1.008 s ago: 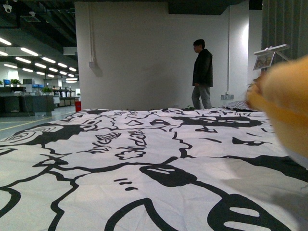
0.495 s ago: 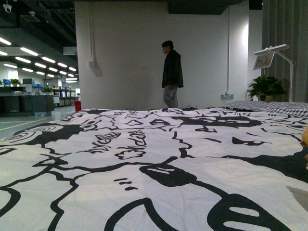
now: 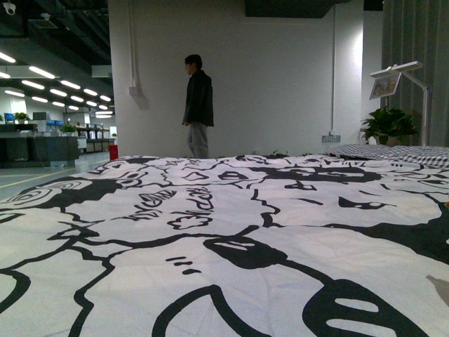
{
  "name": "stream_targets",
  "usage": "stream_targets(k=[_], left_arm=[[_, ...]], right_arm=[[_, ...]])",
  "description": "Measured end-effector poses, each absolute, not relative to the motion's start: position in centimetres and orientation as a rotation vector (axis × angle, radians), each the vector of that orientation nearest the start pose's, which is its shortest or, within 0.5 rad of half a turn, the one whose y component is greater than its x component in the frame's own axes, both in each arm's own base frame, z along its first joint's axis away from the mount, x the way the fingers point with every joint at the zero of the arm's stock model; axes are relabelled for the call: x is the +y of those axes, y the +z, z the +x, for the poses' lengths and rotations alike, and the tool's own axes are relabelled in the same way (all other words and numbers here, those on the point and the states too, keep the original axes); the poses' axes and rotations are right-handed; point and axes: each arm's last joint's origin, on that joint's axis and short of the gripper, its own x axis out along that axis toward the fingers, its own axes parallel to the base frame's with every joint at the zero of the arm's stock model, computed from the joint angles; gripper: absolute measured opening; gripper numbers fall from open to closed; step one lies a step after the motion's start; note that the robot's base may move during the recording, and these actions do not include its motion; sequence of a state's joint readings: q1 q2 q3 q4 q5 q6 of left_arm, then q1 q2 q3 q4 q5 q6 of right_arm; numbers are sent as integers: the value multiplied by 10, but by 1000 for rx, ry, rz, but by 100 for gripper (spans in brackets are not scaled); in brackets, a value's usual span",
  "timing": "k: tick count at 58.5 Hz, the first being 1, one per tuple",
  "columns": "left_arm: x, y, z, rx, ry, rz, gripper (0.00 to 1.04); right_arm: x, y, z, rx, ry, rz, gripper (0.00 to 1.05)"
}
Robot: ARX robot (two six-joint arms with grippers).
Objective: Put away toys
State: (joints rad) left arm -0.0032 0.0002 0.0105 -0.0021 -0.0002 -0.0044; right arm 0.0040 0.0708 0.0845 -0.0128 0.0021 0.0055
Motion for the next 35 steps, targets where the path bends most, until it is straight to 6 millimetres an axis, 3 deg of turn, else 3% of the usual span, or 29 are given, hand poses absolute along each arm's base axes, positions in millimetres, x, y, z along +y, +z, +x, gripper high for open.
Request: stream_targets(k=[35], left_arm=[[0,167,97,-8,-3,-4,98]], right_arm=[[0,168,97,-10,4,3,7]])
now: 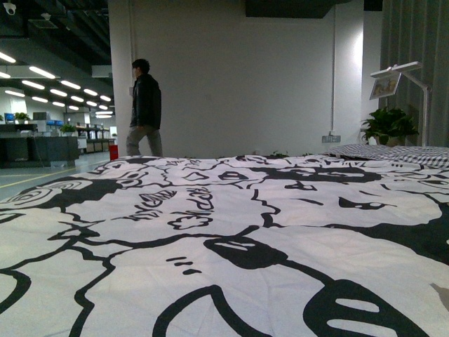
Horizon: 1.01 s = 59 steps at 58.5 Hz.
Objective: Put away toys
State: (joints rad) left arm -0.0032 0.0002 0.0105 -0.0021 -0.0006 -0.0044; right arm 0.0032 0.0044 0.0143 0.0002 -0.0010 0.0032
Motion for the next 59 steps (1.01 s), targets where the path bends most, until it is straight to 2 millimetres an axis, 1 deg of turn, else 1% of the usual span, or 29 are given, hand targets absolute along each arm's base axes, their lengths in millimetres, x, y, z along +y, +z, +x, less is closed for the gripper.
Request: stream_targets(k=[59], left_arm=[[0,167,97,-9,0,-4,98]], right_arm=[[1,168,97,-9,22,3,7]])
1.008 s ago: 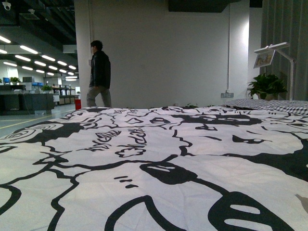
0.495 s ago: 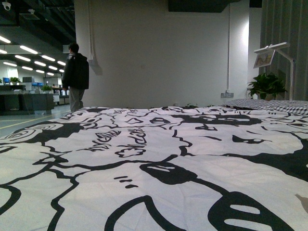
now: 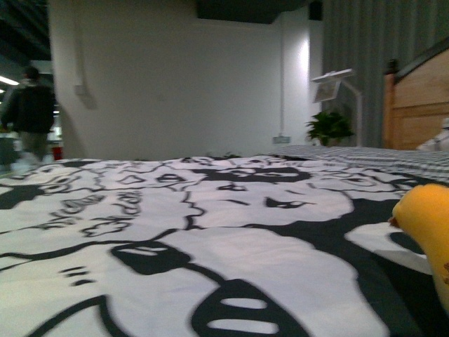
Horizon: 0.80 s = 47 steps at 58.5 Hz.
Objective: Put away toys
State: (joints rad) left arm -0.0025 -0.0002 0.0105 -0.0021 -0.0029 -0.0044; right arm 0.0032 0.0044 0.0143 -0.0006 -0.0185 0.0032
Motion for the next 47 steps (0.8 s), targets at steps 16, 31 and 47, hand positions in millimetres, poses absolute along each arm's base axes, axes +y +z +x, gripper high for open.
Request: stream_targets(k=[16,31,47], left_arm=[[0,167,97,-7,0,-4,98],[0,167,97,-7,0,-4,98],[0,167,97,-7,-1,-4,98]], right_arm=[[0,168,97,-5,-9,3,7],[0,168,97,-5,-1,3,7],[0,168,97,-4,1,3,7]])
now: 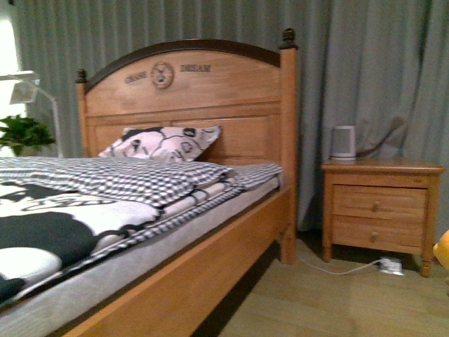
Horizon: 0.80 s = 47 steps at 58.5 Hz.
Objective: Put away toys
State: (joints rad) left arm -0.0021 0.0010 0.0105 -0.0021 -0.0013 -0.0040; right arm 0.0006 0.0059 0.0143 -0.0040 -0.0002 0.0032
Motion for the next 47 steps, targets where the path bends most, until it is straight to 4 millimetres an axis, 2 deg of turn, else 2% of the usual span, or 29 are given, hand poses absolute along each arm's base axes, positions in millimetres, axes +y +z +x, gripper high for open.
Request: stream_targets(k=[47], left_arm=[[0,167,97,-7,-4,-4,98]], right_arm=[[0,168,97,-5,5,3,7]])
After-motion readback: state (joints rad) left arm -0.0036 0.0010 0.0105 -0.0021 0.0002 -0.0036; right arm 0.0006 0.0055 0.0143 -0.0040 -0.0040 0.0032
